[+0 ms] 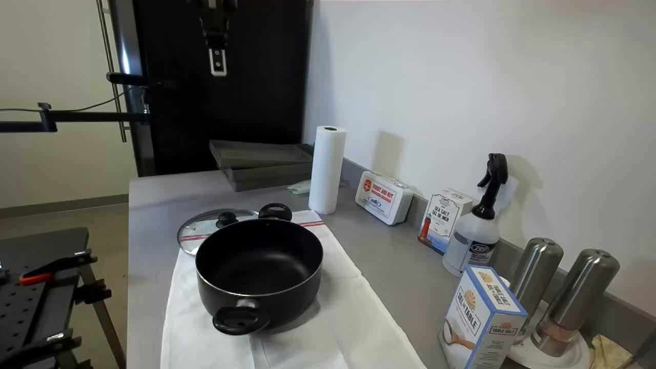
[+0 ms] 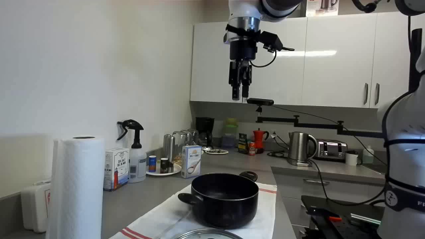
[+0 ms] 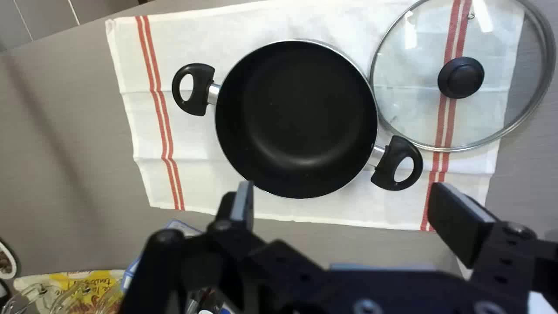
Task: Put the glass lid on the black pot.
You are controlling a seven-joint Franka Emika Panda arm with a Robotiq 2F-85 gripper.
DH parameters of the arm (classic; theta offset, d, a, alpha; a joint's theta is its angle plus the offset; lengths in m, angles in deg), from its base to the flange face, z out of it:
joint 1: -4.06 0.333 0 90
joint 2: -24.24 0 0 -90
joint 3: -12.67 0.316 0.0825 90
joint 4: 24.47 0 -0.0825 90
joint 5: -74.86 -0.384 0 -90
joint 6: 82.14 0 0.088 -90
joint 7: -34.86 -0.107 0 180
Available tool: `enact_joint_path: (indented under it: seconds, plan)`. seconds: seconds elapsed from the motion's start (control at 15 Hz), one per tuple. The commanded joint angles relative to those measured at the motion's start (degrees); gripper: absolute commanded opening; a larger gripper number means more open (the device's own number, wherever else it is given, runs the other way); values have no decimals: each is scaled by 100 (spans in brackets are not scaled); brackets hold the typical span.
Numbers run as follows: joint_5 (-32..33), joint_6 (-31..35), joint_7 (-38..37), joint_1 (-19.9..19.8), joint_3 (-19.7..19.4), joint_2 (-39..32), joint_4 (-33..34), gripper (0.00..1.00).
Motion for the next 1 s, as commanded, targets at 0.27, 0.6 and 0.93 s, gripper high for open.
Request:
enact_joint_path:
  seconds: [0.27,0.6,0.93]
  plan:
    - [45,-24,-36,160,-141,-12,16,100]
    - [45,-24,-36,160,-141,-12,16,100]
    - [-292,160,834,334,-430,-208,-13,100]
